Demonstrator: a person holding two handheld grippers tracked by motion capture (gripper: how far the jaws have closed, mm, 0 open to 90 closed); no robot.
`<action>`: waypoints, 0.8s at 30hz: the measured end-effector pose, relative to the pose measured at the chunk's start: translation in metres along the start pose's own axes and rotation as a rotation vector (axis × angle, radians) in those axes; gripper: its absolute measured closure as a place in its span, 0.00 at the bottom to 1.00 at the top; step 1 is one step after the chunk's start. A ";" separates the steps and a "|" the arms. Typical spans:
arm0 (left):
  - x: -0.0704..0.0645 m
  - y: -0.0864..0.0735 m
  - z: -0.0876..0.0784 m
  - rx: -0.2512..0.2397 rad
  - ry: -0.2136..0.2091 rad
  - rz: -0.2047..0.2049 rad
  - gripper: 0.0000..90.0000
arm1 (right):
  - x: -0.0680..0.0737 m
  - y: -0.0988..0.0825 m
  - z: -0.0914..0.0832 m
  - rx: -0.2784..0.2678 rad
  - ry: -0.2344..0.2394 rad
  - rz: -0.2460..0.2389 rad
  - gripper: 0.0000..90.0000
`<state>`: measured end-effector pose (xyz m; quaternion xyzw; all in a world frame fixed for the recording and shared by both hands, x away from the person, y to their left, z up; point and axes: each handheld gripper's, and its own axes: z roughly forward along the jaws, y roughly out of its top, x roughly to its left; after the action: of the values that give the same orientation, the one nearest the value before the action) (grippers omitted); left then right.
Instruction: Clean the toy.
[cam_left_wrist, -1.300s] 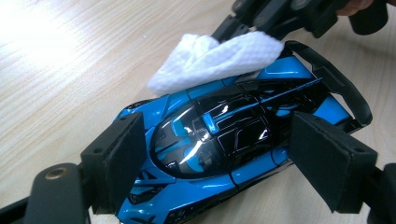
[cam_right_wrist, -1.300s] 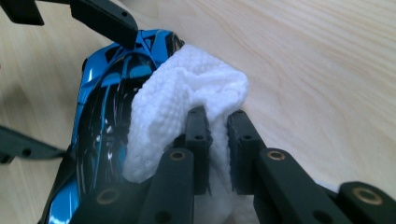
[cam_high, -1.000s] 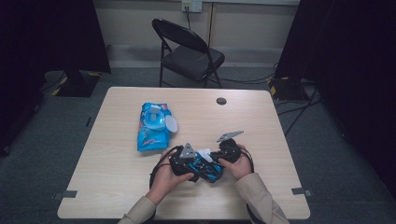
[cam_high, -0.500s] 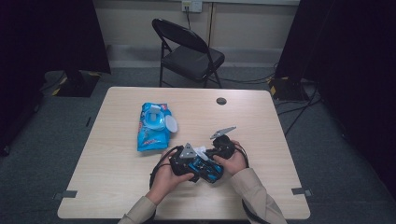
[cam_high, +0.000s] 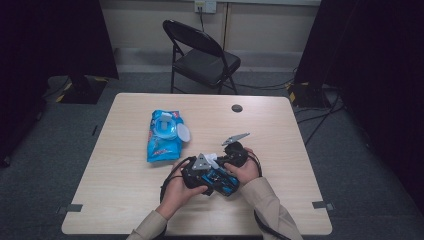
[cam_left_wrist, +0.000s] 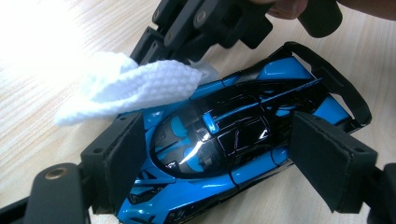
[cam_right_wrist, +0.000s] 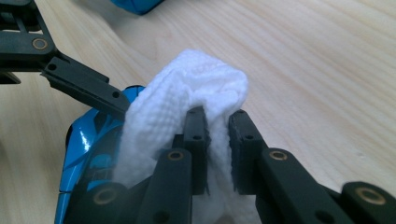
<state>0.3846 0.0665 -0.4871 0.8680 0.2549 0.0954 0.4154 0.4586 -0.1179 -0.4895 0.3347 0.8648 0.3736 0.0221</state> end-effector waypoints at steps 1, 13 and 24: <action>0.000 0.000 0.000 -0.002 0.000 0.000 0.21 | -0.001 0.000 -0.002 -0.006 -0.003 0.001 0.89; 0.002 0.005 -0.004 0.033 -0.024 -0.003 0.23 | 0.001 0.001 -0.032 -0.072 -0.022 -0.013 0.89; 0.003 0.018 -0.048 0.002 -0.010 0.018 0.24 | 0.028 0.016 -0.060 -0.127 -0.005 -0.073 0.89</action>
<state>0.3756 0.0911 -0.4424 0.8712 0.2450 0.0944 0.4147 0.4282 -0.1313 -0.4296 0.3018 0.8511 0.4256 0.0592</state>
